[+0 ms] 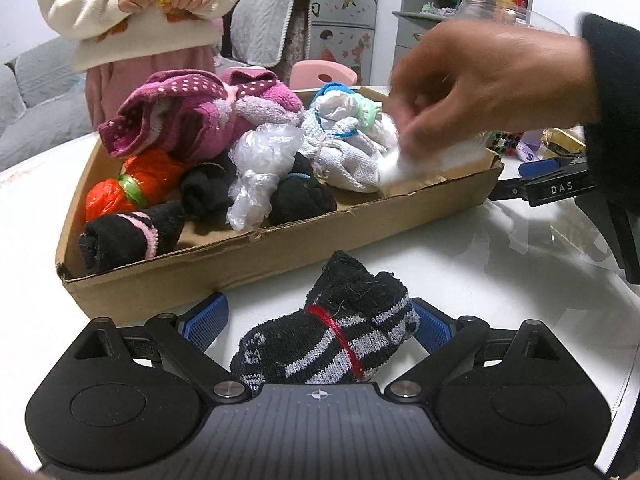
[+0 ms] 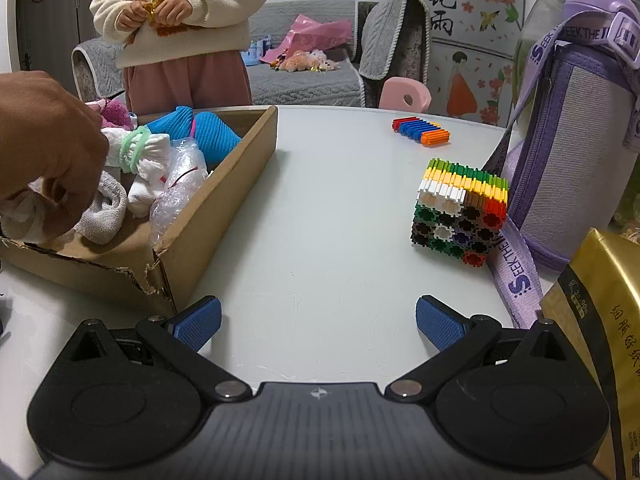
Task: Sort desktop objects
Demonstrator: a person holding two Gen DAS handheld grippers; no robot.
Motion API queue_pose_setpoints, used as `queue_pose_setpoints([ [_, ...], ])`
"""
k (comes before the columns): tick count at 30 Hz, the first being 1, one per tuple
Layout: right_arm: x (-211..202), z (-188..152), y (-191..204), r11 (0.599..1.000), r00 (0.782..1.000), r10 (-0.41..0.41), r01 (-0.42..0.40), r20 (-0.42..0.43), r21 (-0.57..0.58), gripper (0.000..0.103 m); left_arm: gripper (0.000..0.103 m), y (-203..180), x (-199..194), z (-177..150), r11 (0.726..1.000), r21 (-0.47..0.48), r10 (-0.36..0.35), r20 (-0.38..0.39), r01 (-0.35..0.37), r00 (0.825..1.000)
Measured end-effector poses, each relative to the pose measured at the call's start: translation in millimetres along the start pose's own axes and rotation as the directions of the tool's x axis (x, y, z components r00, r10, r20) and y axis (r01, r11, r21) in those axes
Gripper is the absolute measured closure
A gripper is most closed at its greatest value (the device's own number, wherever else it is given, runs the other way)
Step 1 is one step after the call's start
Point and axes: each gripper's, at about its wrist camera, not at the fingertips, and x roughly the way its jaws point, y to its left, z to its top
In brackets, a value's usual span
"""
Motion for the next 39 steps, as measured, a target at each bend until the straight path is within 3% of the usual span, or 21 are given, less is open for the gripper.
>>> queue_pose_setpoints([
  [15, 0.4, 0.0, 0.0, 1.000, 1.000, -0.001, 0.001, 0.000, 0.000, 0.000, 0.005, -2.6, 2.6, 0.9, 0.999, 0.005, 0.047, -0.013, -0.047, 0.999],
  [33, 1.1, 0.9, 0.5, 1.000, 1.000, -0.003, 0.003, -0.001, 0.001, 0.000, 0.006, -7.6, 2.5, 0.5, 0.999, 0.012, 0.042, -0.018, -0.042, 0.999],
  [35, 0.6, 3.5, 1.4, 0.999, 0.999, 0.029, -0.029, -0.024, -0.023, 0.000, 0.006, -7.6, 2.1, 0.3, 0.999, 0.014, 0.041, -0.020, -0.041, 0.999],
  [37, -16.1, 5.0, -2.3, 0.997, 0.998, 0.062, -0.061, -0.007, 0.048, 0.012, 0.006, -7.6, 0.5, -0.7, 0.999, 0.017, 0.037, -0.021, -0.037, 0.999],
  [39, -50.8, 6.2, 2.6, 0.985, 0.988, 0.137, -0.143, 0.069, 0.095, 0.005, 0.006, -8.5, -0.1, -1.8, 0.999, 0.023, 0.031, -0.020, -0.030, 0.999],
])
